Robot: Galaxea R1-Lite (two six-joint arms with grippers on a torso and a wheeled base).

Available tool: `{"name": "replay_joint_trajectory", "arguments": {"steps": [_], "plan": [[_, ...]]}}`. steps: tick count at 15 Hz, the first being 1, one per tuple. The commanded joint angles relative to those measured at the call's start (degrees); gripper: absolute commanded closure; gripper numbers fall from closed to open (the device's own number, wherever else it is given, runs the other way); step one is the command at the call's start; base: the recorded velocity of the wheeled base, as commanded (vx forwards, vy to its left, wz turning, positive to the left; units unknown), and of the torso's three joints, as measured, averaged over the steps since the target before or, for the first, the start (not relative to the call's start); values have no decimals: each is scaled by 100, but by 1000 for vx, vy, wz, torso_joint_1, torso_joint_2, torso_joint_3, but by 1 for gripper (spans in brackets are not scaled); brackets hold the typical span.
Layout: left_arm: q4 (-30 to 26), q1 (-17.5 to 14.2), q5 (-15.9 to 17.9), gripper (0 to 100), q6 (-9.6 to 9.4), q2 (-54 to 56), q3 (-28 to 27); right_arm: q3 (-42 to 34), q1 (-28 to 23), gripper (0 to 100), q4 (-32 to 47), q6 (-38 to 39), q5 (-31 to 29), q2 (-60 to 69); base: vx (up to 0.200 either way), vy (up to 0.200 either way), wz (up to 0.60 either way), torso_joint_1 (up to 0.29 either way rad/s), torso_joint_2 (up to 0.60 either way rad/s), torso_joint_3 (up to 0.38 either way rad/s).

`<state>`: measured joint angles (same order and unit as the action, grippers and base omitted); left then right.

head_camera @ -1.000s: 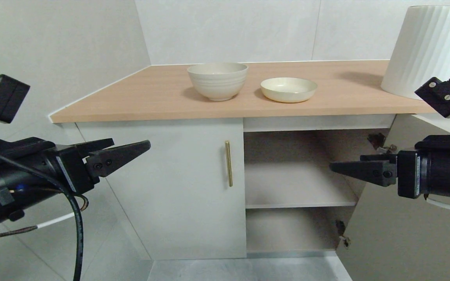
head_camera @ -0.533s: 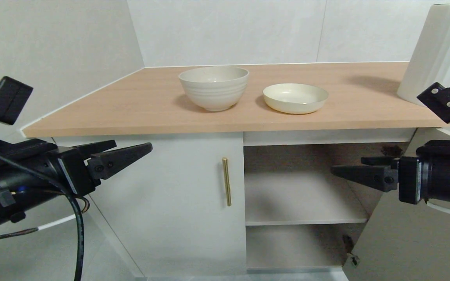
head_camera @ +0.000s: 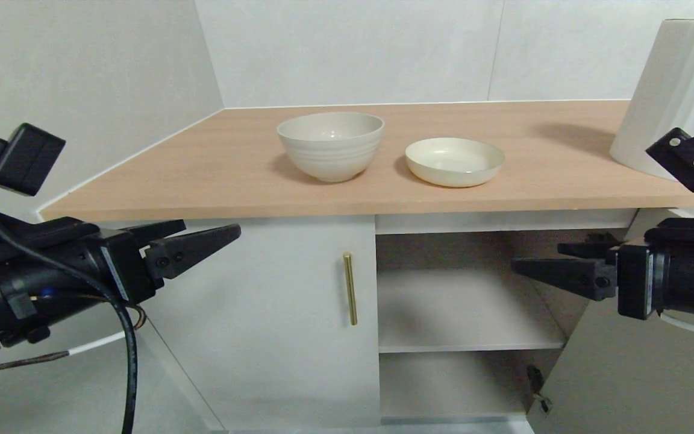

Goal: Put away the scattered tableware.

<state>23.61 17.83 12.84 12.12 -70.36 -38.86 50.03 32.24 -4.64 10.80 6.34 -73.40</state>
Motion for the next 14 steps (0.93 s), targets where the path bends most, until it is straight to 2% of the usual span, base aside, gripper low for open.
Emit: {"name": "replay_joint_trajectory", "arguments": {"steps": [1, 14], "plan": [[3, 1, -9, 0, 1, -179, 10, -2, -8, 0, 7, 1, -1, -43, 0, 0, 0, 100, -207, -305], [38, 1, -9, 0, 10, -645, -16, -20, -16, 0, -10, -69, -1, -236, 0, 0, 0, 169, -481, -294]]}}
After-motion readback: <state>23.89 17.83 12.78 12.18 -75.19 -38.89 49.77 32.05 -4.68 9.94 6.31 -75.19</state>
